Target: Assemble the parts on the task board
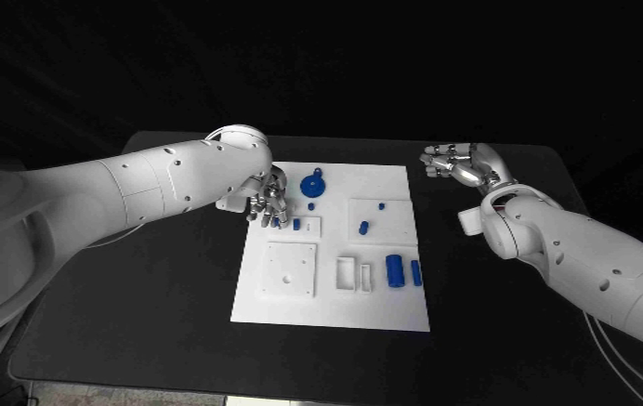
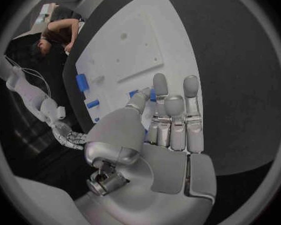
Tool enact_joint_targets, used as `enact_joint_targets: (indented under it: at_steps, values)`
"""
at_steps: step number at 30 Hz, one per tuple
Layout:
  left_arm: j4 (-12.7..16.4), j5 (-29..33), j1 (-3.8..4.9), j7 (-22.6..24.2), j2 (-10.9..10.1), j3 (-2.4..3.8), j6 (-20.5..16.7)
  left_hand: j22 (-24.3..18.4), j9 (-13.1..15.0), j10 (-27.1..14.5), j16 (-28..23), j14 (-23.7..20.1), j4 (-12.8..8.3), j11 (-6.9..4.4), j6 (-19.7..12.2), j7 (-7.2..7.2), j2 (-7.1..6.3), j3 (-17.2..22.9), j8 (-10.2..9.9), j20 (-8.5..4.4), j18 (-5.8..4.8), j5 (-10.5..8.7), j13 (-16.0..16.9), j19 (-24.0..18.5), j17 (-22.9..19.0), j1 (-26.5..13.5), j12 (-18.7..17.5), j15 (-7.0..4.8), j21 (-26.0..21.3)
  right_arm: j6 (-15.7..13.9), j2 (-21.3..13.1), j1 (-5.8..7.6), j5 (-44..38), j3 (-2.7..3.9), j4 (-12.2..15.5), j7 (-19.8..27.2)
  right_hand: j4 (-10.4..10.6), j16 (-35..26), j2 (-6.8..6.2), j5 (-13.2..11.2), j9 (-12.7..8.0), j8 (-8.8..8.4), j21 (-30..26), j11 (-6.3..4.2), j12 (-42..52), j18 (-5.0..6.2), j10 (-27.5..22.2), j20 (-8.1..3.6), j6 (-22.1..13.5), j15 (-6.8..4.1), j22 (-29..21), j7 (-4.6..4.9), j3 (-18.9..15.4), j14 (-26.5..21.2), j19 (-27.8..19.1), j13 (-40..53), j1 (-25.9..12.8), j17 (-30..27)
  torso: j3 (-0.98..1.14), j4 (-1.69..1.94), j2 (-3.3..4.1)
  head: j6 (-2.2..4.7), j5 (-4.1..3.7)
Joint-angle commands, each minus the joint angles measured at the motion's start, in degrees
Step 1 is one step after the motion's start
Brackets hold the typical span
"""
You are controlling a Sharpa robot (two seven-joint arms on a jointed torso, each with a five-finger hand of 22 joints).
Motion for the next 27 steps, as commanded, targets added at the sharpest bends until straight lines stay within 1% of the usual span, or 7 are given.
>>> enact_joint_targets:
  at_steps: [1, 5, 9, 15, 18, 23, 27]
  values:
    - [-0.1, 2.0, -0.53, 0.3, 0.6, -0.22, 0.4, 1.1, -0.1, 0.1, -0.3, 0.1, -3.9, -0.24, 1.1, -1.46, 1.80, 3.8, 0.3, -0.05, 0.89, 0.27, 0.0, 0.4, 0.0, 1.4, -0.1, 0.01, -0.4, 0.9, 0.0, -0.03, -0.2, 0.02, 0.1, 0.6, 0.3, -0.4, 0.28, 0.2, 0.0, -0.29, -0.1, 0.16, -0.2, 1.08, -0.3, -0.19, -0.2, 0.01, -0.1, 0.01, 0.1, -0.5, -0.4, -0.1, -0.5, -0.1, 0.01, 0.00, -0.02, -0.02, 0.00]
    - [-0.3, 2.8, -0.52, 0.1, 0.6, -0.22, 1.5, 1.1, -0.2, 0.1, -0.2, 0.0, -4.1, -0.23, 1.1, -1.43, 1.76, 4.0, 0.3, -0.03, 0.87, 0.07, 0.0, 0.3, 0.1, 1.6, -0.1, 0.03, -0.4, 0.9, 0.0, -0.03, -0.2, 0.02, 0.2, 0.5, 0.3, -0.4, 0.28, 0.2, 0.0, -0.29, -0.1, 0.16, -0.2, 1.08, -0.3, -0.19, -0.2, 0.01, -0.1, 0.01, 0.1, -0.5, -0.4, -0.1, -0.5, -0.1, 0.03, -0.02, 0.00, 0.01, 0.04]
    - [-0.4, 3.4, -0.52, 0.1, 0.6, -0.22, 2.4, 1.2, -0.6, 0.2, -0.1, -0.2, -4.1, -0.20, 1.4, -1.43, 1.61, 4.3, 0.0, -0.03, 0.86, -0.02, 0.0, 0.2, 0.3, 2.1, -0.1, 0.04, -0.4, 1.0, 0.0, -0.03, -0.2, 0.02, 0.1, 0.5, 0.3, -0.4, 0.28, 0.2, 0.0, -0.29, -0.1, 0.16, -0.2, 1.08, -0.3, -0.19, -0.2, 0.01, -0.1, 0.01, 0.1, -0.5, -0.4, -0.1, -0.5, -0.1, -0.01, -0.03, 0.01, -0.01, 0.01]
    - [-0.7, 4.0, -0.52, 0.3, 0.5, -0.19, 2.9, 1.2, -1.2, 0.2, 0.0, -0.3, -4.1, -0.16, 1.9, -1.42, 1.29, 4.8, -0.5, -0.03, 0.87, -0.09, 0.0, 0.0, 0.4, 2.5, -0.2, 0.06, -0.3, 1.0, 0.1, -0.03, -0.2, 0.02, 0.0, 0.5, 0.3, -0.4, 0.28, 0.2, 0.0, -0.29, -0.1, 0.16, -0.2, 1.08, -0.3, -0.19, -0.2, 0.01, -0.1, 0.01, 0.1, -0.5, -0.4, -0.1, -0.5, -0.1, -0.02, -0.04, 0.03, 0.03, -0.01]
    - [-0.7, 4.3, -0.50, 0.4, 0.2, 0.00, 3.2, 1.2, -1.2, 0.2, 0.0, -0.3, -4.2, -0.17, 2.0, -1.41, 1.26, 4.9, -0.6, -0.02, 0.89, -0.12, 0.0, 0.0, 0.4, 2.6, -0.2, 0.06, -0.2, 1.1, 0.1, -0.03, -0.2, 0.02, 0.0, 0.5, 0.3, -0.4, 0.28, 0.2, 0.0, -0.29, -0.1, 0.16, -0.2, 1.08, -0.3, -0.19, -0.2, 0.01, -0.1, 0.01, 0.1, -0.5, -0.4, -0.1, -0.5, -0.1, -0.03, -0.03, 0.04, 0.01, -0.08]
    - [-0.4, 4.8, -0.08, 0.4, -0.2, 0.30, 4.2, 1.2, -1.5, 0.3, 0.2, -0.3, -4.1, -0.18, 2.3, -1.41, 1.05, 5.1, -1.0, -0.01, 0.92, -0.14, 0.0, -0.1, 0.6, 2.8, -0.1, 0.06, 0.0, 1.1, 0.1, -0.03, -0.2, 0.02, -0.1, 0.5, 0.3, -0.4, 0.28, 0.2, 0.0, -0.29, -0.1, 0.16, -0.2, 1.08, -0.3, -0.19, -0.2, 0.01, -0.1, 0.01, 0.1, -0.5, -0.4, -0.1, -0.5, -0.1, -0.01, 0.05, -0.05, -0.01, -0.01]
    - [-0.3, 4.9, 0.25, 0.2, -0.2, 0.41, 5.1, 1.2, -1.5, 0.3, 0.2, -0.3, -4.2, -0.19, 2.4, -1.41, 0.97, 5.1, -1.1, -0.01, 0.91, -0.15, 0.0, -0.2, 0.6, 2.9, -0.1, 0.07, 0.1, 1.1, 0.2, -0.03, -0.2, 0.02, 0.0, 0.5, 0.3, -0.4, 0.28, 0.2, 0.0, -0.29, -0.1, 0.16, -0.2, 1.08, -0.3, -0.19, -0.2, 0.01, -0.1, 0.01, 0.1, -0.5, -0.4, -0.1, -0.5, -0.1, 0.00, 0.05, -0.03, -0.01, 0.03]
